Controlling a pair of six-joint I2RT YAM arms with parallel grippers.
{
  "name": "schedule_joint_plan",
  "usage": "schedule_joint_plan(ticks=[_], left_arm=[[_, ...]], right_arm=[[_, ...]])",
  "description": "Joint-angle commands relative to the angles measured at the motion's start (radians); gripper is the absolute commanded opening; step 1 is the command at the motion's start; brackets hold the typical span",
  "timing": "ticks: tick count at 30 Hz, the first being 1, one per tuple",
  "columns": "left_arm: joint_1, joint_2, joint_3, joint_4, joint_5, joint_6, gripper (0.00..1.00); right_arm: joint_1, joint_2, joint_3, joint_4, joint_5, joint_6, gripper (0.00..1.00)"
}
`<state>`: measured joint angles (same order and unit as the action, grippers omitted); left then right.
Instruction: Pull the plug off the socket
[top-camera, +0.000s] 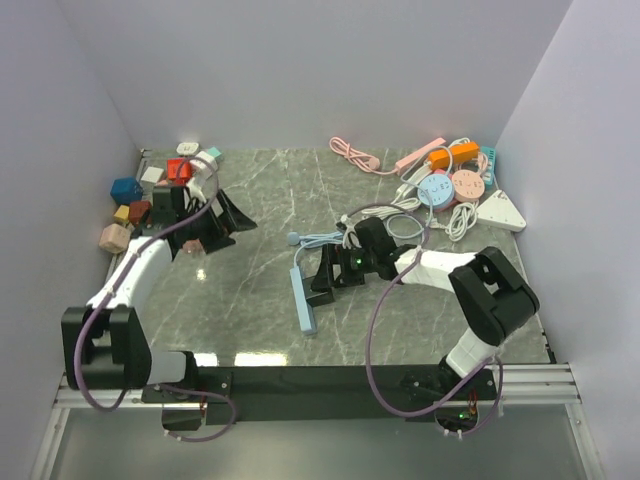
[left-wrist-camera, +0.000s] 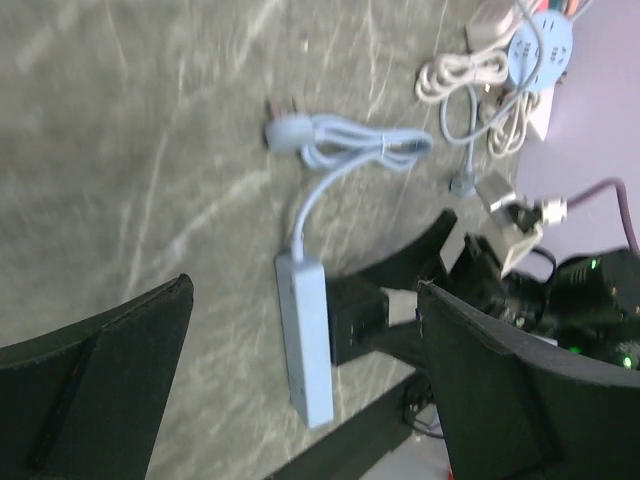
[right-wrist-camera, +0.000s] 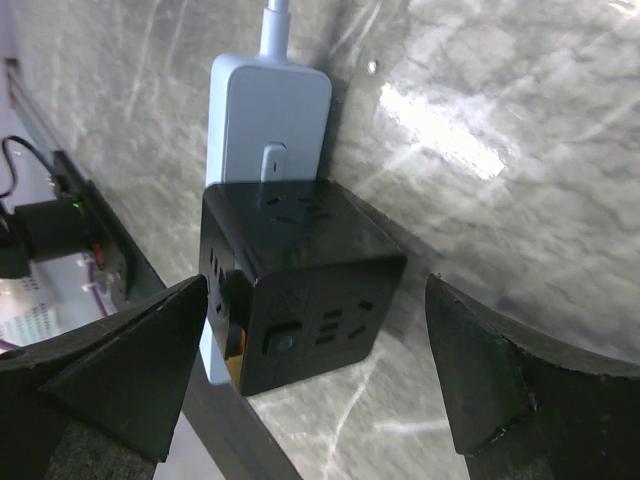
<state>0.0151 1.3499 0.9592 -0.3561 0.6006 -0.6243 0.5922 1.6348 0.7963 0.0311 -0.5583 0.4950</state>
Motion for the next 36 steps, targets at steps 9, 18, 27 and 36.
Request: schedule_joint_plan(ticks=[9,18,27,36], left_arm=[[-0.050,-0.147,-0.204,0.100,0.010,-0.089,0.99],[-0.125,-0.126,-0.263,0.118,-0.042,-0.169,0.99],[-0.271,-0.083,-0.206,0.103,-0.107,-0.201,0.99],[-0.380,-0.110,-0.186,0.108,-0.058,-0.051,0.99]], right_arm=[[0.037,0.148,-0.048,0.357,-0.178,0.215,0.92],[0.038,0.096,-0.065,0.386,-0.235,0.297,0.10],[0.015,-0.021,0.128,0.121,-0.080,0.384,0.00],[-0.012,0.039,0.366,-0.154,-0.025,0.448,0.00]])
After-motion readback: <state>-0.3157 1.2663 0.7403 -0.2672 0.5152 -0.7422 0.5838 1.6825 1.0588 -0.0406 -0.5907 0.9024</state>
